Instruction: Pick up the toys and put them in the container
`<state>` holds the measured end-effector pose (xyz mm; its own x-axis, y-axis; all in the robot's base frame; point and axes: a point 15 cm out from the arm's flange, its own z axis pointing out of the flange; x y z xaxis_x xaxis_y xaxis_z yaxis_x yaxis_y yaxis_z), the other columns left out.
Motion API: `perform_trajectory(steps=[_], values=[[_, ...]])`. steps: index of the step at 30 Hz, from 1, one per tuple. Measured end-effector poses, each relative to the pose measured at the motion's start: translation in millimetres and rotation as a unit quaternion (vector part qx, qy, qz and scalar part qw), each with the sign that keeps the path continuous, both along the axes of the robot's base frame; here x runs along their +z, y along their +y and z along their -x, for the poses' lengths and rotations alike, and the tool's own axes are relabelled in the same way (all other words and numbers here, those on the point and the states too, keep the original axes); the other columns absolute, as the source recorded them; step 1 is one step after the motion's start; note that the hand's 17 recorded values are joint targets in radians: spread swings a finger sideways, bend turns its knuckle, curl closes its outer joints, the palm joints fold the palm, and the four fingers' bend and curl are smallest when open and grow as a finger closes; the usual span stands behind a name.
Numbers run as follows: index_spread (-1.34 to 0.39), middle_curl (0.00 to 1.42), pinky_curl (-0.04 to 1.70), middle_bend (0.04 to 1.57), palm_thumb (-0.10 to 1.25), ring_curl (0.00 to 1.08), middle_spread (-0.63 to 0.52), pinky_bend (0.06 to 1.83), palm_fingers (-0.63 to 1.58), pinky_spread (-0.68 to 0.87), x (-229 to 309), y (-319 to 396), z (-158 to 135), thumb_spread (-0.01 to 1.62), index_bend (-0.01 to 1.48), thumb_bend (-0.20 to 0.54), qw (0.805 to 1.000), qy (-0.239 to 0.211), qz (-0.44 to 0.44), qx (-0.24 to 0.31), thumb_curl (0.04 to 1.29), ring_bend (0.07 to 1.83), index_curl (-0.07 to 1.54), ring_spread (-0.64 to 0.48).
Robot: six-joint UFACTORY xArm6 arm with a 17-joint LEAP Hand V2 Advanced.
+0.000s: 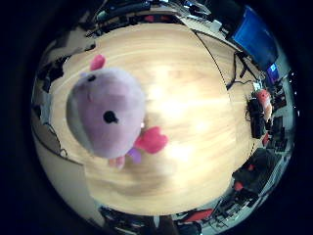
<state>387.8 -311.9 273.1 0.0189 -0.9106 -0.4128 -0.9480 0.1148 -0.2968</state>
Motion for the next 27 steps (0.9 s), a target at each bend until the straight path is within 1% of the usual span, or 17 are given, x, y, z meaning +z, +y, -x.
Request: perform_trajectory(steps=[3,6,14,15,16,17,18,19,20,21,22,23,25,27], values=[[-0.41,1.15,0.5,1.12,1.03,0.75,-0.47,1.74,0.86,-0.2,2.6,3.2,0.3,1.02,1.11,0.051,1.0,0.001,-0.003,0.003,0.8,1.47,0.98,-0.31],[-0.4,1.16,0.51,1.12,1.04,0.76,-0.46,1.74,0.85,-0.19,17.2,4.8,-1.6,1.02,1.11,0.042,1.0,-0.007,-0.001,0.008,0.82,1.47,0.99,-0.31],[-0.38,1.2,0.54,1.12,1.05,0.8,-0.45,1.74,0.83,-0.19,71.2,24.3,-5.7,1.02,1.12,0.022,0.999,-0.048,0.004,0.017,0.85,1.47,1.02,-0.3],[-0.39,1.2,0.54,1.11,1.01,0.8,-0.45,1.73,0.83,-0.2,73.3,24.5,-6.0,1.02,1.12,-0.009,0.999,-0.049,0.005,0.016,0.84,1.47,1.02,-0.3],[-0.38,1.2,0.54,1.11,0.96,0.8,-0.44,1.73,0.81,-0.21,73.8,25.7,-6.9,1.01,1.08,-0.039,0.999,-0.049,0.005,0.017,0.83,1.47,1.02,-0.29],[-0.39,1.2,0.54,1.11,0.94,0.81,-0.44,1.73,0.81,-0.22,74.6,25.9,-7.4,1.0,1.07,-0.045,0.999,-0.049,0.005,0.017,0.82,1.47,1.02,-0.29],[-0.39,1.19,0.53,1.08,0.88,0.8,-0.44,1.7,0.76,-0.26,74.5,26.4,-7.8,0.98,1.0,-0.066,0.999,-0.045,0.006,0.016,0.8,1.48,1.01,-0.29],[-0.4,1.15,0.52,1.03,0.82,0.78,-0.44,1.66,0.67,-0.36,73.7,27.5,-7.3,0.97,0.89,-0.076,0.999,-0.039,0.007,0.017,0.77,1.48,0.99,-0.29],[-0.42,1.11,0.5,0.95,0.76,0.76,-0.45,1.62,0.52,-0.42,70.4,29.9,-5.8,0.96,0.8,-0.085,0.999,-0.029,0.006,0.02,0.75,1.45,0.97,-0.31],[-0.42,1.11,0.5,0.95,0.76,0.76,-0.45,1.62,0.52,-0.42,65.9,31.2,-2.0,0.96,0.8,-0.085,1.0,-0.014,0.009,0.025,0.75,1.45,0.97,-0.31],[-0.44,1.05,0.48,0.85,0.69,0.74,-0.46,1.61,0.36,-0.45,61.2,31.5,1.9,0.96,0.66,-0.07,0.999,0.001,0.014,0.03,0.7,1.42,0.92,-0.33],[-0.46,1.02,0.46,0.82,0.66,0.71,-0.46,1.58,0.3,-0.45,57.4,32.2,4.9,0.96,0.58,-0.066,0.999,0.016,0.021,0.035,0.68,1.39,0.88,-0.35],[-0.48,0.98,0.44,0.77,0.64,0.68,-0.47,1.56,0.3,-0.45,51.3,33.6,7.8,0.96,0.52,-0.056,0.998,0.035,0.03,0.04,0.66,1.37,0.84,-0.36],[-0.51,0.94,0.41,0.72,0.61,0.65,-0.49,1.55,0.32,-0.46,47.0,33.0,7.8,0.96,0.45,-0.045,0.998,0.039,0.029,0.04,0.63,1.35,0.79,-0.37]])
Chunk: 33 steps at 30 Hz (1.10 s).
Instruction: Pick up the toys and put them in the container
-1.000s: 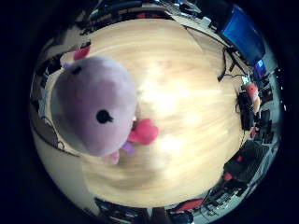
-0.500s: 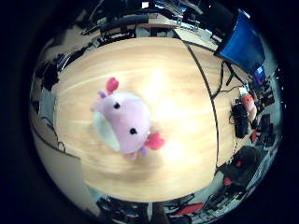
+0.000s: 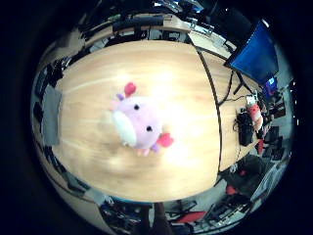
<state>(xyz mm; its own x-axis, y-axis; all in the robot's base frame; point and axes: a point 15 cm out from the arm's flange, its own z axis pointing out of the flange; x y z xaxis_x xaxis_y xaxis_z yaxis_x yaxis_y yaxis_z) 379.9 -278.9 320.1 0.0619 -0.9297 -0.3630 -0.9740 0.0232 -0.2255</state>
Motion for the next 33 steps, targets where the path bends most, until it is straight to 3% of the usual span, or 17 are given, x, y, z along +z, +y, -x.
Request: perform_trajectory(steps=[3,5,7,11,19,33], values=[[-0.52,0.87,0.4,0.62,0.59,0.63,-0.48,1.53,0.23,-0.44,-5.9,1.1,-2.1,0.97,0.34,-0.04,1.0,0.005,-0.004,0.002,0.6,1.32,0.73,-0.38],[-0.52,0.81,0.4,0.52,0.58,0.61,-0.43,1.47,-0.02,-0.33,-13.5,1.5,-2.9,0.97,0.29,-0.041,1.0,0.014,-0.01,0.001,0.58,1.19,0.69,-0.33],[-0.54,0.75,0.38,0.46,0.57,0.55,-0.38,1.43,-0.1,-0.22,-20.3,0.6,-1.3,0.97,0.25,-0.04,1.0,0.027,-0.008,0.001,0.56,1.06,0.63,-0.28],[-0.55,0.64,0.32,0.36,0.55,0.45,-0.31,1.33,-0.04,-0.02,-34.3,-2.7,2.4,0.97,0.19,-0.035,0.999,0.051,-0.007,-0.002,0.52,0.87,0.53,-0.2],[-0.55,0.52,0.24,0.3,0.55,0.37,-0.25,1.21,0.03,0.18,-61.1,-10.4,8.9,0.97,0.18,-0.032,0.996,0.085,-0.011,-0.006,0.48,0.77,0.44,-0.13],[-0.54,0.42,0.17,0.26,0.54,0.32,-0.22,1.08,0.1,0.29,-106.7,-36.5,16.7,0.99,0.17,-0.029,0.993,0.116,-0.009,-0.028,0.44,0.69,0.35,-0.1]])
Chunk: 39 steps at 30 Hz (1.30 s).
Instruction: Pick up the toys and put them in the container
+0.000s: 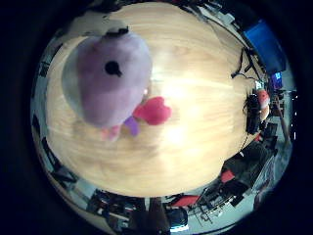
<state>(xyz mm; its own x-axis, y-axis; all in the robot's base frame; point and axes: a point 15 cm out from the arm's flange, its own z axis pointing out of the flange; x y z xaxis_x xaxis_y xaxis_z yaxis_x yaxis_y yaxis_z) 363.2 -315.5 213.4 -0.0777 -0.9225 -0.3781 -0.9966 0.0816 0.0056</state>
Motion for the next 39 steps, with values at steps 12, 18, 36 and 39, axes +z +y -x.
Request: perform_trajectory(steps=[12,18,36,39], values=[[-0.54,0.38,0.14,0.24,0.55,0.29,-0.21,1.03,0.12,0.32,-46.9,-13.0,7.8,0.99,0.16,-0.027,0.999,0.029,-0.01,-0.012,0.43,0.66,0.31,-0.09],[-0.54,0.37,0.11,0.25,0.61,0.29,-0.24,0.98,0.21,0.31,-52.7,-20.2,4.7,0.99,0.18,-0.017,1.0,0.024,-0.002,-0.018,0.44,0.7,0.3,-0.13],[-0.58,0.71,0.35,0.79,1.01,0.54,-0.47,1.47,1.16,-0.31,-35.7,-45.3,-0.5,1.02,0.6,0.087,0.995,-0.054,-0.023,-0.079,0.6,1.21,0.56,-0.33],[-0.57,0.81,0.39,0.87,1.04,0.59,-0.48,1.53,1.08,-0.29,-7.0,-34.9,-6.3,1.02,0.71,0.079,0.994,-0.07,-0.04,-0.071,0.63,1.26,0.66,-0.32]])
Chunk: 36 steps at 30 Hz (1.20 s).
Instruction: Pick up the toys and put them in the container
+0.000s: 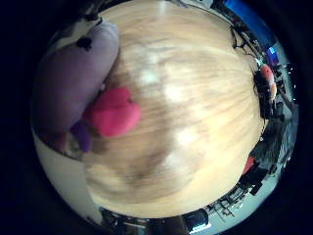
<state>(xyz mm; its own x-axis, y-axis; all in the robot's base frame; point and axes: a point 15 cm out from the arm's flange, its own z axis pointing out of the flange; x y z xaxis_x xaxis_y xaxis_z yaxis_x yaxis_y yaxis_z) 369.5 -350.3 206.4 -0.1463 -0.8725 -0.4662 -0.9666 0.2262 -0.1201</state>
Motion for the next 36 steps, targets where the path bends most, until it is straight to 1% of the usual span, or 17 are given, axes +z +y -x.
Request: perform_trajectory(steps=[3,7,12,18,24,28,36], values=[[-0.56,0.86,0.42,0.9,1.05,0.63,-0.48,1.55,1.03,-0.28,37.5,10.9,-9.3,1.03,0.75,0.07,0.999,-0.029,-0.015,0.009,0.65,1.29,0.73,-0.32],[-0.54,0.94,0.46,0.93,1.05,0.67,-0.49,1.59,0.98,-0.27,113.6,26.4,-20.5,1.03,0.8,0.052,0.997,-0.078,-0.001,0.029,0.68,1.32,0.81,-0.32],[-0.53,1.01,0.49,0.97,1.06,0.72,-0.49,1.63,0.93,-0.25,176.3,56.9,-25.1,1.03,0.85,0.035,0.992,-0.115,0.0,0.058,0.71,1.34,0.88,-0.31],[-0.51,1.08,0.52,1.0,1.07,0.76,-0.48,1.66,0.89,-0.24,263.1,107.6,-30.8,1.03,0.87,0.013,0.979,-0.172,0.019,0.104,0.74,1.36,0.95,-0.31],[-0.5,1.12,0.54,1.0,1.08,0.79,-0.48,1.66,0.89,-0.23,333.4,158.1,-34.3,1.03,0.9,-0.005,0.964,-0.228,0.057,0.123,0.77,1.37,0.99,-0.3],[-0.49,1.14,0.55,1.0,1.08,0.81,-0.47,1.65,0.89,-0.24,364.5,199.1,-33.4,1.02,0.9,-0.008,0.953,-0.252,0.075,0.15,0.79,1.37,1.01,-0.3],[-0.48,1.16,0.56,1.0,1.06,0.83,-0.46,1.64,0.89,-0.24,385.8,260.5,-39.8,1.02,0.9,-0.01,0.942,-0.269,0.066,0.19,0.81,1.36,1.04,-0.29]])
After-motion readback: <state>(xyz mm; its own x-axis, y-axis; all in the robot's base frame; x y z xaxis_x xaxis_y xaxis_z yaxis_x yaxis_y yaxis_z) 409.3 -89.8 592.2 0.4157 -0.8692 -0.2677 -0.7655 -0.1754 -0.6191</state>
